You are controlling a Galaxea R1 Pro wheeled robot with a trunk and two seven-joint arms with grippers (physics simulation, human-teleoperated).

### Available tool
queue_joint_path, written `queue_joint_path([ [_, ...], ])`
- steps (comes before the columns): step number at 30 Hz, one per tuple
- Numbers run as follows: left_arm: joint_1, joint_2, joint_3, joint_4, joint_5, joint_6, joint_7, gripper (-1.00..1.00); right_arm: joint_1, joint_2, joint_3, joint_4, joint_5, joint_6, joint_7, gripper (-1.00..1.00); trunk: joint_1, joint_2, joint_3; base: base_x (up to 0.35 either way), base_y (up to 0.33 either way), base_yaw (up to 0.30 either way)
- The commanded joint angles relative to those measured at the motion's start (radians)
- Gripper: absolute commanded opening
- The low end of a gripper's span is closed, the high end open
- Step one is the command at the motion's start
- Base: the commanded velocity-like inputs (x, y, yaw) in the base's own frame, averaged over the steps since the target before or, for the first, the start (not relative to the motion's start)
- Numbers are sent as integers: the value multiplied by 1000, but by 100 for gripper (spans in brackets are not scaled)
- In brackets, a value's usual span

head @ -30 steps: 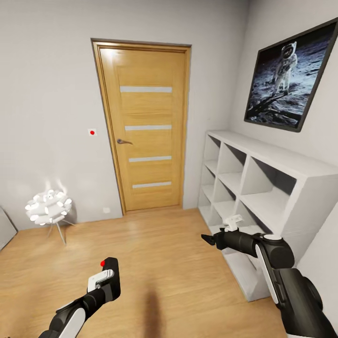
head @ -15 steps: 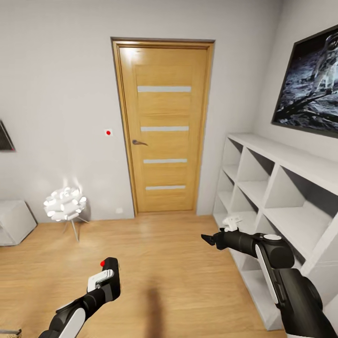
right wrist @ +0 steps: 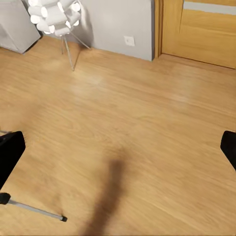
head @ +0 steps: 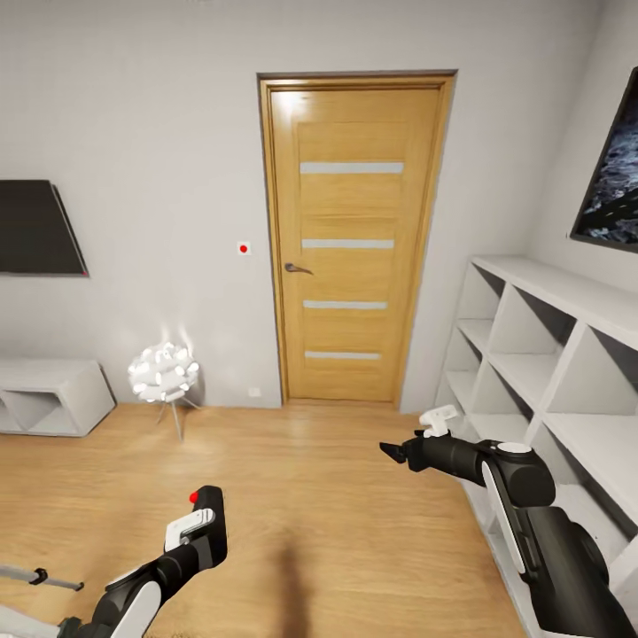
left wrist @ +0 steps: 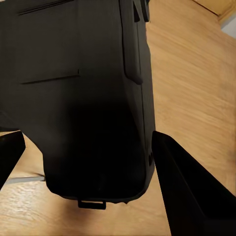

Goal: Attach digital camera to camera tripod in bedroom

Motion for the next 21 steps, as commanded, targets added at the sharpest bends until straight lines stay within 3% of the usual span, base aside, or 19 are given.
queue_joint_path([
  [1,-1,1,-3,-2,9,2,8,-100,-1,0,-1,-1,10,3,10,100,1,-2,-2,76,-189,265],
  [9,-1,1,-1,-2,8,2,11,-100,-1,0,-1,-1,10,3,10,100,1,-2,-2,169,-238,220],
  [14,-1,1,1,-2,8,2,12,-100,0,0,-1,-1,10,3,10,100,1,-2,-2,242,-222,67],
  [21,-1,1,2,-2,8,2,14,-100,-1,0,-2,-1,10,3,10,100,1,-2,-2,160,-64,15],
])
